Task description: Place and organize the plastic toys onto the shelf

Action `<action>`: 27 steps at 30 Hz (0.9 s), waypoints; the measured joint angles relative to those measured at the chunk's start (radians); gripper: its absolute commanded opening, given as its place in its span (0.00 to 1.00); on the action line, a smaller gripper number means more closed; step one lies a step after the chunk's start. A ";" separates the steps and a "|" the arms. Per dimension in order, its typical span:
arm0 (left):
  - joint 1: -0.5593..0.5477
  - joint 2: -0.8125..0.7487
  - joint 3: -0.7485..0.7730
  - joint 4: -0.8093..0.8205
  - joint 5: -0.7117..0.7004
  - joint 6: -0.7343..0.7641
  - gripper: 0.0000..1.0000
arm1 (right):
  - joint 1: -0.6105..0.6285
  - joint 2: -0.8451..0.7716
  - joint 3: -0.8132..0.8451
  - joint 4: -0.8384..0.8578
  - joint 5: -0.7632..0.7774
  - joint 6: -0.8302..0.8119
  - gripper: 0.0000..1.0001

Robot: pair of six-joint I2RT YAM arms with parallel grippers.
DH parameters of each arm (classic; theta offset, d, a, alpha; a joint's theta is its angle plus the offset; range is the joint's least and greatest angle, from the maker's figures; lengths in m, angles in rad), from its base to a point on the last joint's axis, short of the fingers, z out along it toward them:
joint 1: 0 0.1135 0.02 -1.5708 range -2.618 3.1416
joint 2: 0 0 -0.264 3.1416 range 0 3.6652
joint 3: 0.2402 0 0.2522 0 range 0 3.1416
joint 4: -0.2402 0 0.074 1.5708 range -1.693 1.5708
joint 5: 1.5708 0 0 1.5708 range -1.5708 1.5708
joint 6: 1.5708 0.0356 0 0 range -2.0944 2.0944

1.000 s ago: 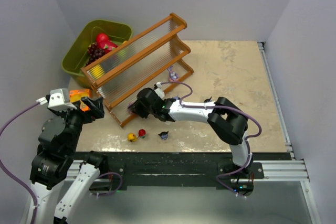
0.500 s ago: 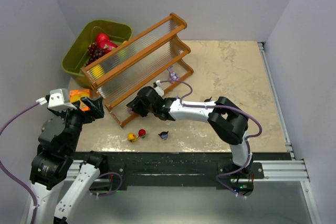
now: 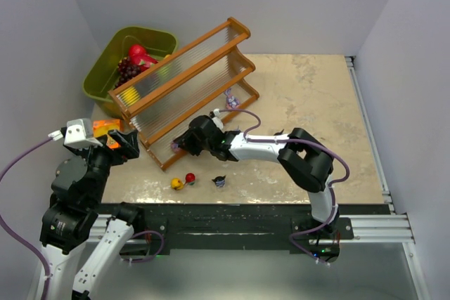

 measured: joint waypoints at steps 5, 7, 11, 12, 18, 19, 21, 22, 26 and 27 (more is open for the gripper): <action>0.000 0.000 0.000 0.000 -0.002 0.000 1.00 | -0.005 -0.002 -0.008 0.028 -0.011 0.013 0.03; 0.000 0.000 0.000 0.000 -0.002 0.000 1.00 | -0.007 -0.002 -0.010 0.029 -0.016 0.011 0.00; 0.000 0.000 0.000 0.000 -0.003 0.000 1.00 | -0.014 -0.002 -0.011 0.029 -0.032 -0.007 0.00; 0.000 0.000 0.000 0.000 -0.003 0.000 1.00 | -0.016 -0.002 -0.011 0.029 -0.034 -0.012 0.00; 0.000 0.000 0.000 0.000 -0.003 0.000 1.00 | -0.023 -0.002 -0.010 0.019 -0.058 -0.054 0.00; 0.000 0.000 0.000 0.000 -0.003 0.000 1.00 | -0.024 -0.002 -0.005 0.013 -0.059 -0.063 0.00; 0.000 0.000 0.000 0.000 -0.003 0.000 1.00 | -0.024 -0.002 0.014 -0.014 -0.060 -0.082 0.01; 0.000 0.000 0.000 0.000 -0.003 0.000 1.00 | -0.024 -0.002 0.022 -0.026 -0.061 -0.091 0.01; 0.000 0.000 0.000 0.000 -0.003 0.000 1.00 | -0.025 -0.001 0.060 -0.069 -0.060 -0.112 0.11; 0.000 0.000 0.000 0.001 -0.003 0.000 1.00 | -0.025 -0.001 0.066 -0.077 -0.059 -0.114 0.12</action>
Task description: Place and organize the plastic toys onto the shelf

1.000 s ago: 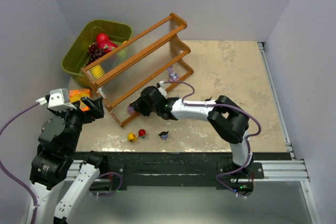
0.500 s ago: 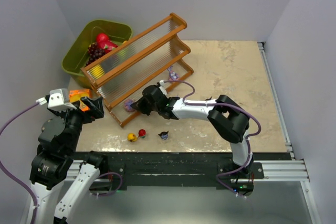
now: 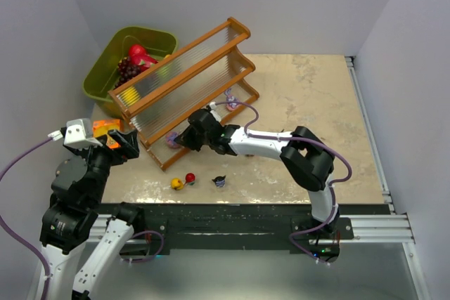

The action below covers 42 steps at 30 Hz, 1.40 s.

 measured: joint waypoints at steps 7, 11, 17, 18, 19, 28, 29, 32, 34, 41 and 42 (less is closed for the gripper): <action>0.000 0.000 0.000 0.000 0.000 0.000 1.00 | 0.000 0.020 0.037 -0.045 0.001 -0.006 0.14; 0.000 0.000 0.000 0.000 0.000 0.000 1.00 | 0.000 0.027 0.043 -0.061 0.001 0.001 0.16; 0.000 0.000 0.000 0.000 0.000 0.000 1.00 | 0.000 0.027 0.047 -0.075 0.001 0.014 0.24; 0.000 0.000 0.000 0.000 0.000 0.000 1.00 | 0.000 0.027 0.048 -0.076 0.001 0.016 0.28; 0.000 0.000 0.000 0.000 0.000 0.000 1.00 | 0.000 0.027 0.048 -0.077 0.001 0.020 0.30; 0.000 0.000 0.000 0.000 -0.005 0.000 1.00 | 0.000 0.034 0.075 -0.082 0.000 0.016 0.45; 0.000 0.000 0.000 0.000 -0.006 0.000 1.00 | 0.000 0.035 0.078 -0.082 0.000 0.015 0.45; 0.000 0.000 0.000 0.000 -0.008 0.000 1.00 | 0.000 0.039 0.086 -0.080 0.000 0.011 0.47; 0.000 0.000 0.000 0.000 -0.008 0.000 1.00 | 0.000 0.039 0.087 -0.080 0.000 0.008 0.50; 0.000 0.000 0.000 0.000 -0.008 0.000 1.00 | 0.001 0.016 0.038 -0.022 -0.001 -0.018 0.61; 0.000 0.000 0.000 0.000 -0.008 0.000 1.00 | 0.003 -0.003 0.004 -0.001 0.001 -0.021 0.62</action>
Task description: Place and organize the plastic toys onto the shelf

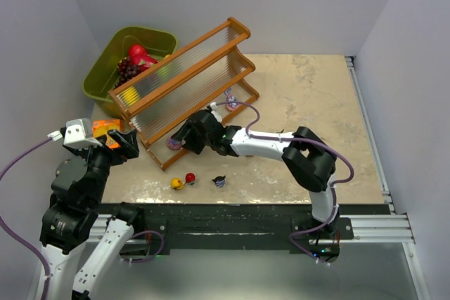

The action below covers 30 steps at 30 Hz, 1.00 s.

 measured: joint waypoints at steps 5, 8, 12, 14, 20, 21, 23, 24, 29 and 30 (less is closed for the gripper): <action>0.000 0.000 0.000 0.000 -0.001 0.000 1.00 | 0.003 -0.121 -0.121 0.042 0.008 -0.029 0.71; 0.000 0.000 0.000 0.000 -0.003 0.000 1.00 | 0.004 -0.207 -0.164 0.071 0.021 -0.059 0.78; 0.000 0.000 0.000 0.000 -0.004 0.000 1.00 | 0.004 -0.333 -0.254 0.113 0.038 -0.104 0.92; 0.000 0.000 0.000 -0.001 -0.005 0.000 1.00 | 0.004 -0.406 -0.322 0.126 0.057 -0.132 0.99; 0.000 -0.001 0.000 -0.012 -0.011 -0.003 1.00 | -0.003 -0.642 -0.534 0.092 0.124 -0.267 0.99; 0.000 -0.005 -0.003 -0.014 -0.011 -0.004 1.00 | -0.004 -0.697 -0.573 0.079 0.137 -0.297 0.99; 0.000 -0.017 -0.008 -0.020 -0.012 -0.006 1.00 | -0.007 -0.822 -0.644 0.037 0.172 -0.360 0.99; 0.000 -0.025 -0.011 -0.022 -0.011 -0.009 1.00 | -0.008 -0.867 -0.659 0.016 0.188 -0.384 0.95; 0.000 -0.074 -0.036 -0.021 -0.003 -0.039 1.00 | -0.008 -0.990 -0.653 -0.137 0.250 -0.572 0.84; 0.000 -0.083 -0.045 -0.019 0.000 -0.048 1.00 | -0.003 -0.988 -0.649 -0.160 0.263 -0.603 0.84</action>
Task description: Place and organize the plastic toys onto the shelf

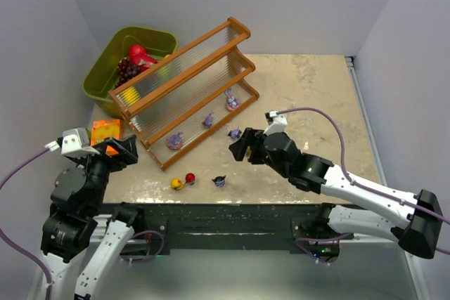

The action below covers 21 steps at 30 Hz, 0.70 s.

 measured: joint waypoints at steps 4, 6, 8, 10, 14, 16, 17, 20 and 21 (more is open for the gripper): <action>0.000 -0.018 -0.063 0.031 0.007 -0.048 1.00 | 0.061 0.016 0.000 -0.068 0.057 -0.077 0.85; 0.000 -0.021 -0.106 0.045 0.010 -0.072 1.00 | 0.116 0.034 0.000 -0.078 0.099 -0.096 0.86; 0.000 -0.023 -0.144 0.052 0.010 -0.092 1.00 | 0.168 0.061 -0.002 -0.077 0.141 -0.105 0.86; 0.000 -0.032 -0.180 0.057 0.004 -0.106 1.00 | 0.220 0.095 -0.012 -0.068 0.175 -0.108 0.86; 0.000 -0.075 -0.234 0.074 -0.003 -0.121 0.99 | 0.301 0.144 -0.057 -0.045 0.232 -0.106 0.86; 0.000 -0.090 -0.238 0.081 -0.004 -0.121 1.00 | 0.325 0.159 -0.081 -0.025 0.252 -0.105 0.85; 0.000 -0.094 -0.238 0.090 -0.005 -0.120 1.00 | 0.332 0.163 -0.093 -0.011 0.255 -0.106 0.85; 0.000 -0.101 -0.239 0.111 -0.005 -0.119 1.00 | 0.357 0.177 -0.132 0.039 0.267 -0.107 0.85; 0.000 -0.101 -0.241 0.118 -0.003 -0.119 1.00 | 0.369 0.186 -0.139 0.053 0.271 -0.107 0.86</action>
